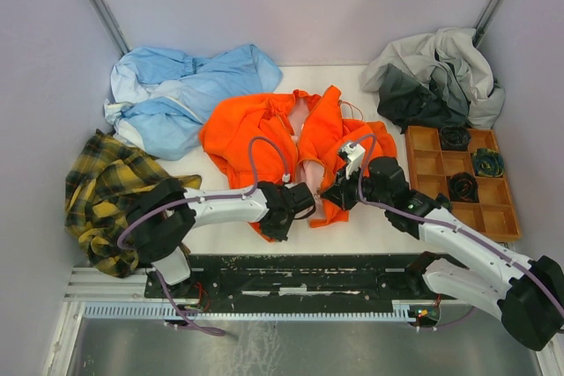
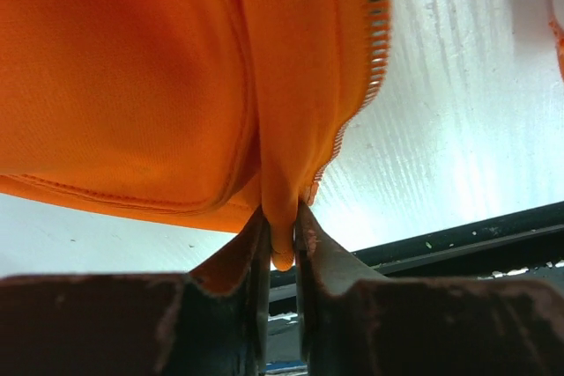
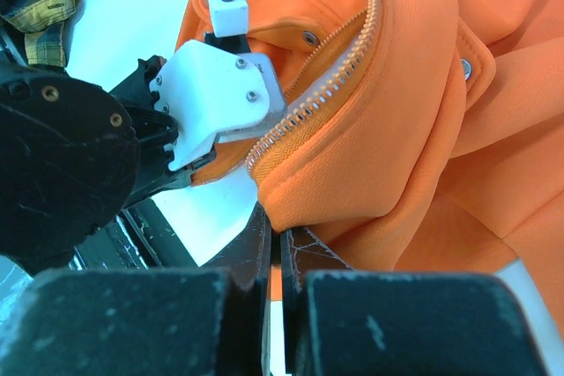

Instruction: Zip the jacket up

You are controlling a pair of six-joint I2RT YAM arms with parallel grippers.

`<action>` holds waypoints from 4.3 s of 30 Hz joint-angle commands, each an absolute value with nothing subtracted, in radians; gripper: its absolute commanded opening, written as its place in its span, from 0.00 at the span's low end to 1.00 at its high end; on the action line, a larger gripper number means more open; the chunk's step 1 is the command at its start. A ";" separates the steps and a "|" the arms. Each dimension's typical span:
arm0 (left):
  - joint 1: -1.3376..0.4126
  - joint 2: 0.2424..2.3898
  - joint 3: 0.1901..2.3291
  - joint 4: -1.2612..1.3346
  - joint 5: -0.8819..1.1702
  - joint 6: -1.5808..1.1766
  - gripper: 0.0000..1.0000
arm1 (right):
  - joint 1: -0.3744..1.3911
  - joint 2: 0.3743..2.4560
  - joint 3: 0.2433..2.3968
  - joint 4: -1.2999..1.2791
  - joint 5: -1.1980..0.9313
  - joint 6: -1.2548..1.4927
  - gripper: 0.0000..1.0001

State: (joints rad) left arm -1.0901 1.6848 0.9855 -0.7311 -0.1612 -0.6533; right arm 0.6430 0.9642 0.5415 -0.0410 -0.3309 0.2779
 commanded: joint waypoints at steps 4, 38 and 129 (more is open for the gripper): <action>-1.058 1.631 0.871 -0.546 -0.151 -0.646 0.06 | 0.640 0.981 0.549 -0.016 -0.325 0.262 0.05; -0.951 0.970 0.260 0.647 -0.113 -0.496 0.03 | 0.641 1.006 0.567 0.039 -0.625 0.259 0.00; -0.951 1.023 0.269 0.730 0.230 -0.311 0.03 | 0.687 1.071 0.565 0.124 -0.721 0.230 0.00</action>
State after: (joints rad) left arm -0.9501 1.0145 0.2382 0.6750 0.1722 -0.3645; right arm 0.6807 1.0874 0.5419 0.0780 -0.7067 0.2390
